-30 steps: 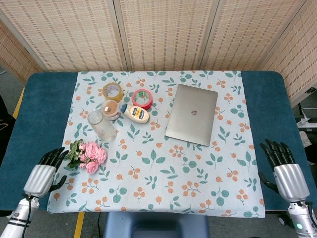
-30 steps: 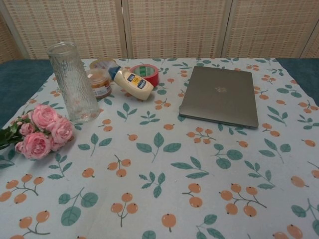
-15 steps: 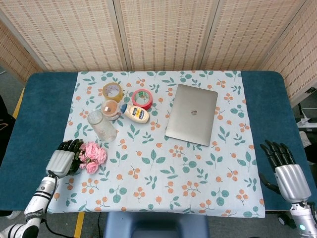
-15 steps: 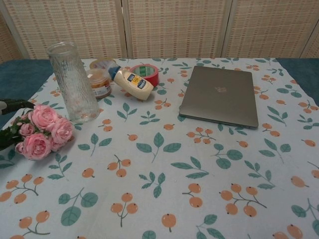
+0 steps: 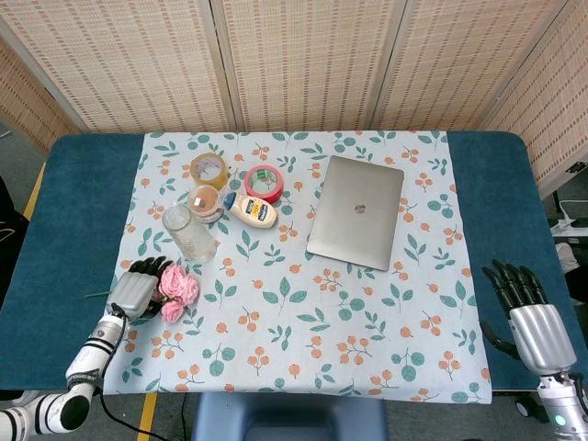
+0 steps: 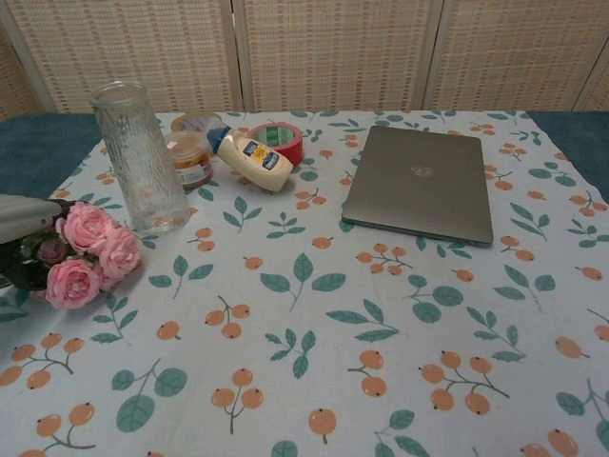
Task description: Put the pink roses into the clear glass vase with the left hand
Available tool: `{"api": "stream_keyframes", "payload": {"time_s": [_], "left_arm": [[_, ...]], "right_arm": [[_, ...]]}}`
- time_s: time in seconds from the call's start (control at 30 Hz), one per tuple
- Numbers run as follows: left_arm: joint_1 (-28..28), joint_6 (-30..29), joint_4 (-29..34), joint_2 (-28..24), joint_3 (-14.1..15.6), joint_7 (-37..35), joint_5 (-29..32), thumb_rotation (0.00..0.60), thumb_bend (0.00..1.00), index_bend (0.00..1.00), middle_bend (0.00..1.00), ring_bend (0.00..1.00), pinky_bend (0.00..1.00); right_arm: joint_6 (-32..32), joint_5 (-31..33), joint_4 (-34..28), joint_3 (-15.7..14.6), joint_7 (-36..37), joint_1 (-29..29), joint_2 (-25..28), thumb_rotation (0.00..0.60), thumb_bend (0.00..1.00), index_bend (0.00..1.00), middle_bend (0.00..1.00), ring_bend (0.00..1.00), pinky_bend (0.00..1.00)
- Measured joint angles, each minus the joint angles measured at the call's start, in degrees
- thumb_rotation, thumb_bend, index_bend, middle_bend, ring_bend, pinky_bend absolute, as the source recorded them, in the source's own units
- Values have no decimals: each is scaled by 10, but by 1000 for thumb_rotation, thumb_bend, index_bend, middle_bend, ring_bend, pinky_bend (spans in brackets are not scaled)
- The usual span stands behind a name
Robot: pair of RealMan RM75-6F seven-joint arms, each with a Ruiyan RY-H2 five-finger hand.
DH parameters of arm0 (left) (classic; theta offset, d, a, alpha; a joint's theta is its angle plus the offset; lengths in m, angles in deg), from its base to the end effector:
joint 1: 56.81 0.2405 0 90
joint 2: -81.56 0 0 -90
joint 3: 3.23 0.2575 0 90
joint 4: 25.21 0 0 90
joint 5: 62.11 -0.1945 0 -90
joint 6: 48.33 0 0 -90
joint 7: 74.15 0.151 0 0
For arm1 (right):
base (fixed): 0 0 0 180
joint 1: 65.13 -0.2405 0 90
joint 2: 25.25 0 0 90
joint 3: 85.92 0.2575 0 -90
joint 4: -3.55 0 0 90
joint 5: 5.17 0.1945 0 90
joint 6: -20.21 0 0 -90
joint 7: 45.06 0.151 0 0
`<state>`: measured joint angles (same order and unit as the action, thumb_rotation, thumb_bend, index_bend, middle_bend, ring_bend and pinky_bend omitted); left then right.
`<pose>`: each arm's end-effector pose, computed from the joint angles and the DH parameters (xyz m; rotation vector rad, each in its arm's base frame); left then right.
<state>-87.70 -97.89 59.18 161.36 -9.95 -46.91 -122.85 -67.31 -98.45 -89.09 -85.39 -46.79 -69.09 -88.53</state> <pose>-0.2619 0.3116 0.0335 -1.8278 -0.9654 -0.5082 -0.2923 -0.1731 0.1705 1.4958 -0.8289 0.9327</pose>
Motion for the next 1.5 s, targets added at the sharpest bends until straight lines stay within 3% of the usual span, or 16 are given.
{"api": "stream_keyframes", "payload": {"time_s": [0.13,0.2,0.4,0.53,0.73,0.93,1.07,1.17,1.27,1.5], "left_arm": [[-4,-7,-29,22,8,-19,-29,600,436,431,410,235,127],[-3,-15,-46,32,12,-35,-44,600,459,485,472,294,135],[12,-67,-73,46,13,-113,-90,600,484,537,548,383,157],[29,-114,-75,39,13,-194,-127,600,483,537,548,386,160],[58,-198,-48,9,-6,-397,-172,600,480,536,554,377,163],[73,-238,16,-51,-50,-701,-190,600,478,526,547,343,141],[66,-244,61,-94,-106,-894,-183,600,478,529,547,340,141],[41,-229,80,-111,-163,-983,-161,600,477,531,547,340,140],[-1,-201,74,-108,-204,-1016,-134,600,477,534,551,340,139],[-82,-162,12,-56,-243,-994,-104,600,477,536,554,340,140]], "right_arm": [[2,2,-2,0,0,0,2,600,236,0,0,0,0],[3,2,-3,0,1,0,3,600,236,0,0,0,0],[7,5,-5,-1,3,0,6,600,236,0,0,0,0],[8,5,-6,-1,2,0,6,600,236,0,0,0,0],[13,9,-7,0,-4,-1,4,600,236,0,0,0,0],[26,12,-9,-2,-6,-6,5,600,236,0,0,0,0],[27,13,-10,-2,-8,-6,4,600,236,0,0,0,0],[29,16,-10,-1,-10,-7,4,600,236,0,0,0,0],[32,19,-10,0,-11,-8,4,600,236,0,0,0,0],[42,32,-6,4,-12,-11,3,600,236,0,0,0,0]]}}
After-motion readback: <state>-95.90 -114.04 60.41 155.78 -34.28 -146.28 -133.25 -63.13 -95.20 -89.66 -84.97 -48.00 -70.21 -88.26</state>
